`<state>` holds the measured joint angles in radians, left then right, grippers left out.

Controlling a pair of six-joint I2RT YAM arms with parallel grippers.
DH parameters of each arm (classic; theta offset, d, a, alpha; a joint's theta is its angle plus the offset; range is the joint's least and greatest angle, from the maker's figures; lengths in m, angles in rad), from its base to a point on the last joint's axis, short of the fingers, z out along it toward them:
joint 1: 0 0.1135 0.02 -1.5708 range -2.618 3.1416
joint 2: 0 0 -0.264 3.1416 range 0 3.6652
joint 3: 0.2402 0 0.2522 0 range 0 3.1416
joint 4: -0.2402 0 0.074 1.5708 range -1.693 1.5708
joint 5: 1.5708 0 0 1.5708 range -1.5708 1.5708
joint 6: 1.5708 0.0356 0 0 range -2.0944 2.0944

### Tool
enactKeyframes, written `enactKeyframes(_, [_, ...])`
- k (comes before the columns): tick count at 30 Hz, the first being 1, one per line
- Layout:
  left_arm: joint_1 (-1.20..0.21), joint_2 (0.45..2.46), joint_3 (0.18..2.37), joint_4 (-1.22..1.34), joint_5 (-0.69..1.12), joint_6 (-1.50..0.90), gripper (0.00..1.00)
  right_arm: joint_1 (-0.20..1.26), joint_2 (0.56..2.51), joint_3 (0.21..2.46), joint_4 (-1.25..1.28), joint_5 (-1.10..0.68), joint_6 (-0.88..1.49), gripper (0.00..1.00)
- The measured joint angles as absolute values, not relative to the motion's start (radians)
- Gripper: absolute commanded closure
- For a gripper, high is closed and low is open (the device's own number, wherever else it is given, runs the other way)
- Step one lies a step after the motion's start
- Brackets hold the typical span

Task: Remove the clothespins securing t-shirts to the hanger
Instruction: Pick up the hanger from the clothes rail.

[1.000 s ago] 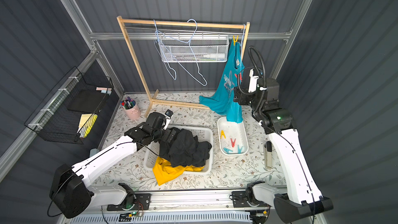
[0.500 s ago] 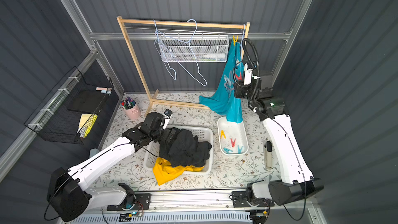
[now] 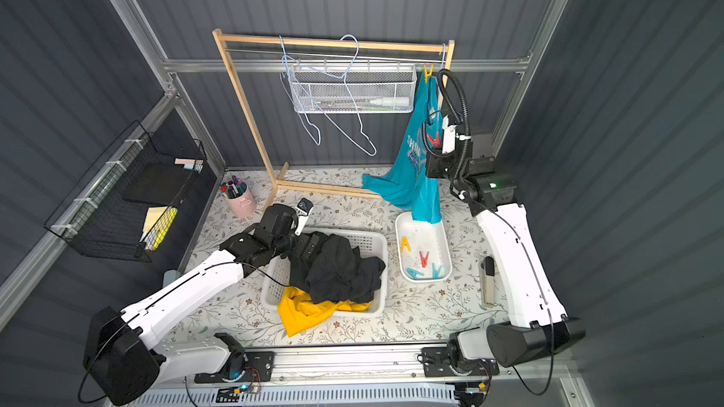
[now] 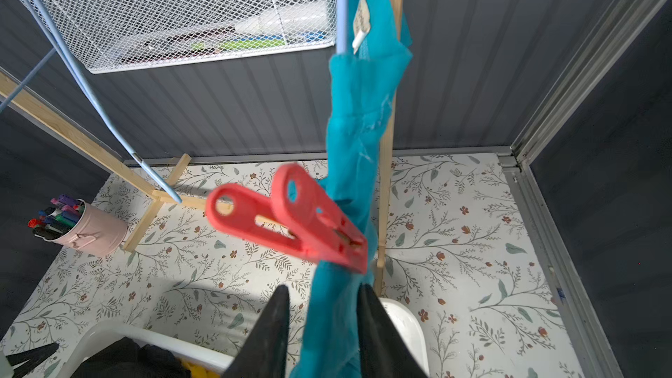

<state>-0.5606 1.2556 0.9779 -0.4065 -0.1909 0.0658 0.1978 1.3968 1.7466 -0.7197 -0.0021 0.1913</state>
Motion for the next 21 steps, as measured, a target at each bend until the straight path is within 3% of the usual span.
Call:
enactKeyframes(8, [-0.561,1.255,0.972,-0.405,-0.191,0.066,0.0,0.197,1.413,1.746,-0.726,-0.008,0.202,0.98])
enactKeyframes(21, [-0.561,1.254,0.972,-0.405,-0.184,0.066,0.0,0.193,1.268,1.479,-0.443,0.053,0.244,1.0])
